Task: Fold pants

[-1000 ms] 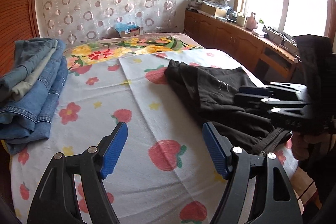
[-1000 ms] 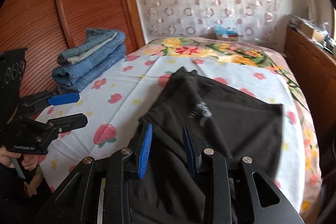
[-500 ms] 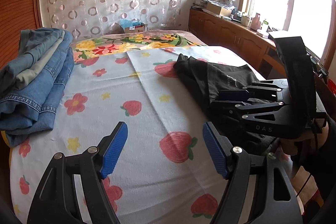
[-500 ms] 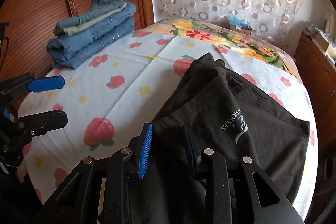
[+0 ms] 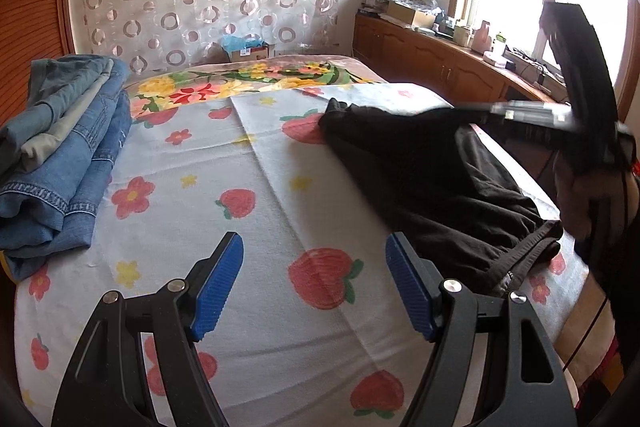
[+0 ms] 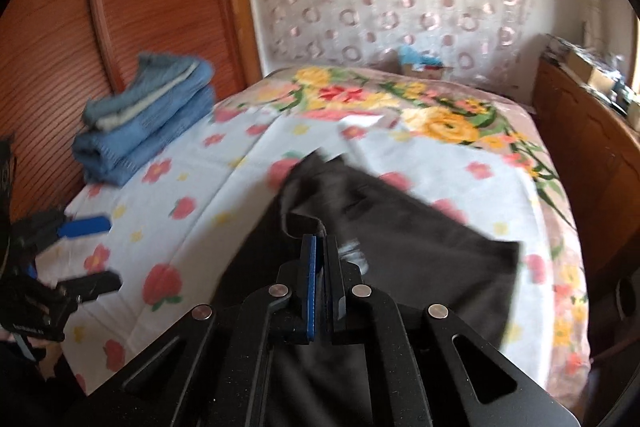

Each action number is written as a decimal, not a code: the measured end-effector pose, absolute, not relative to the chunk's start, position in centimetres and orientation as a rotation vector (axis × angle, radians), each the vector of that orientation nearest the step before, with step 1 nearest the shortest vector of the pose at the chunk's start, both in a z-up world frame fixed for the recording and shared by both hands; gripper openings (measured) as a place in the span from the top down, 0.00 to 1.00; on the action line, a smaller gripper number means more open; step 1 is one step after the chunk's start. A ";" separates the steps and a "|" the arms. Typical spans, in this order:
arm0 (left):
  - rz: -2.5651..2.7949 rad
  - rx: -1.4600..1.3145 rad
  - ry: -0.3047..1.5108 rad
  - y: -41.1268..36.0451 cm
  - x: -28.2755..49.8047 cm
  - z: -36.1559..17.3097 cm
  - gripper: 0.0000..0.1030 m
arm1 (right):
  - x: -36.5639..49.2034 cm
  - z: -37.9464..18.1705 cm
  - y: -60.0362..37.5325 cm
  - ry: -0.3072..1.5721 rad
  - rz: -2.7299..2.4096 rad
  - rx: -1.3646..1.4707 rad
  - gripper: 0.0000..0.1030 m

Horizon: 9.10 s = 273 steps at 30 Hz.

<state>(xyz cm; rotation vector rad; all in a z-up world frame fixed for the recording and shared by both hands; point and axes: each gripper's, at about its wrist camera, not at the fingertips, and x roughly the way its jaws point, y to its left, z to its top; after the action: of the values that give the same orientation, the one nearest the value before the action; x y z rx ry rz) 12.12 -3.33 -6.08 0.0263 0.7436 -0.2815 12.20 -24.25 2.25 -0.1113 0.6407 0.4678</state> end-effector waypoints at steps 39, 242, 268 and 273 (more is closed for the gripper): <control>-0.360 0.088 0.786 -7.8 11.5 -7.6 0.27 | 7.1 0.3 -30.1 0.693 0.275 -0.053 0.83; -0.260 0.222 0.546 -1.3 15.0 5.0 0.90 | 13.2 12.9 -20.4 0.490 0.513 -0.084 0.91; -0.316 0.118 0.776 -2.1 4.3 -6.3 0.90 | 8.6 3.3 -20.8 0.725 0.578 -0.072 0.91; -0.325 0.108 0.775 -1.9 3.6 -5.9 0.90 | 6.4 2.8 -21.8 0.727 0.587 -0.056 0.91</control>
<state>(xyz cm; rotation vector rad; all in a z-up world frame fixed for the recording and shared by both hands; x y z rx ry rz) 3.60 -1.88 -5.94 0.1076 0.7751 -0.3251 6.44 -21.75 2.79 -0.0561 0.7271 0.5866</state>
